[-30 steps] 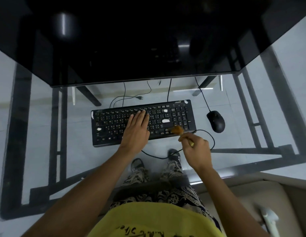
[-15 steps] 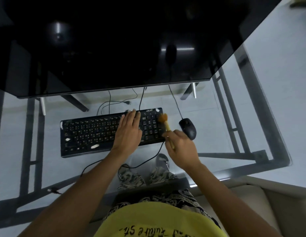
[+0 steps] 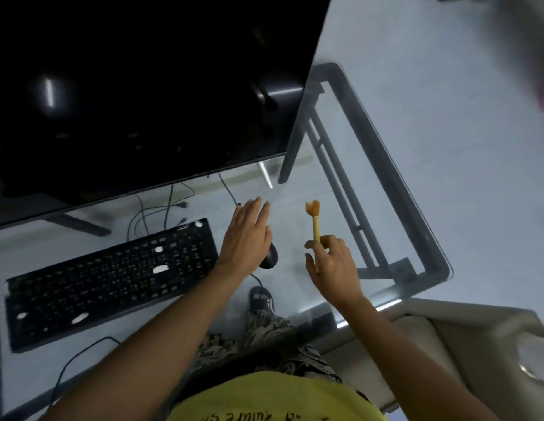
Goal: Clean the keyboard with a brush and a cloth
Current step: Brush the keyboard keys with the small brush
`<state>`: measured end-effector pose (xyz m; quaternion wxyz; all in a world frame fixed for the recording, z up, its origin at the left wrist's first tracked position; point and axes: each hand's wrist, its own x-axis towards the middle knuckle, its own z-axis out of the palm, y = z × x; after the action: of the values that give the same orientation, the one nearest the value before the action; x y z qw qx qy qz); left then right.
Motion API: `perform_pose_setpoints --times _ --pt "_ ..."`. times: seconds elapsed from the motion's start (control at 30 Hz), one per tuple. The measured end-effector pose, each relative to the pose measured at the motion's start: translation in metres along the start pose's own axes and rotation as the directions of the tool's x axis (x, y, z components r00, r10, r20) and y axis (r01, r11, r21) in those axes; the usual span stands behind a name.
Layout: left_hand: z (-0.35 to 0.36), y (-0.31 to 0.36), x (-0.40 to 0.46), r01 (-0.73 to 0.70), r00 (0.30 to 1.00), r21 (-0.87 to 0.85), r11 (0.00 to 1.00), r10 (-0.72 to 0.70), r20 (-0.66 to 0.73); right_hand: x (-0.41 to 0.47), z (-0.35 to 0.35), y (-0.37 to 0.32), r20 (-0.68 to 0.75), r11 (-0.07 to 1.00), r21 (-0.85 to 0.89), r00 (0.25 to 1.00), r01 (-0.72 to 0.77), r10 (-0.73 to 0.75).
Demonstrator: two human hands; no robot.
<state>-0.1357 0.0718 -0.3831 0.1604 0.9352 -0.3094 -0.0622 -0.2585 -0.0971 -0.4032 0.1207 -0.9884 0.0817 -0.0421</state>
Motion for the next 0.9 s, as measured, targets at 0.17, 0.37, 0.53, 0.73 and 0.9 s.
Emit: perform_pose_setpoints --times 0.17,0.37,0.53,0.73,0.9 --pt "0.042 0.045 0.027 -0.109 0.984 0.035 0.993 0.103 0.142 -0.017 0.007 0.048 0.002 0.982 -0.075 0.984 -0.176 0.176" --pt "0.074 0.071 0.033 -0.141 0.946 0.133 0.981 0.094 0.311 -0.029 0.022 0.066 0.013 0.958 -0.068 0.96 -0.278 0.279" --pt "0.076 0.072 0.032 -0.141 0.944 0.198 0.97 0.071 0.323 -0.028 0.028 0.066 -0.006 0.95 -0.046 0.951 -0.31 0.31" --pt "0.065 0.069 0.032 -0.122 0.951 0.213 0.969 0.053 0.304 -0.026 0.03 0.068 -0.008 0.951 -0.082 0.954 -0.299 0.299" --pt "0.039 0.074 0.037 -0.088 0.97 0.19 0.978 0.041 0.24 -0.016 0.017 0.063 0.0 0.945 -0.035 0.945 -0.326 0.326"
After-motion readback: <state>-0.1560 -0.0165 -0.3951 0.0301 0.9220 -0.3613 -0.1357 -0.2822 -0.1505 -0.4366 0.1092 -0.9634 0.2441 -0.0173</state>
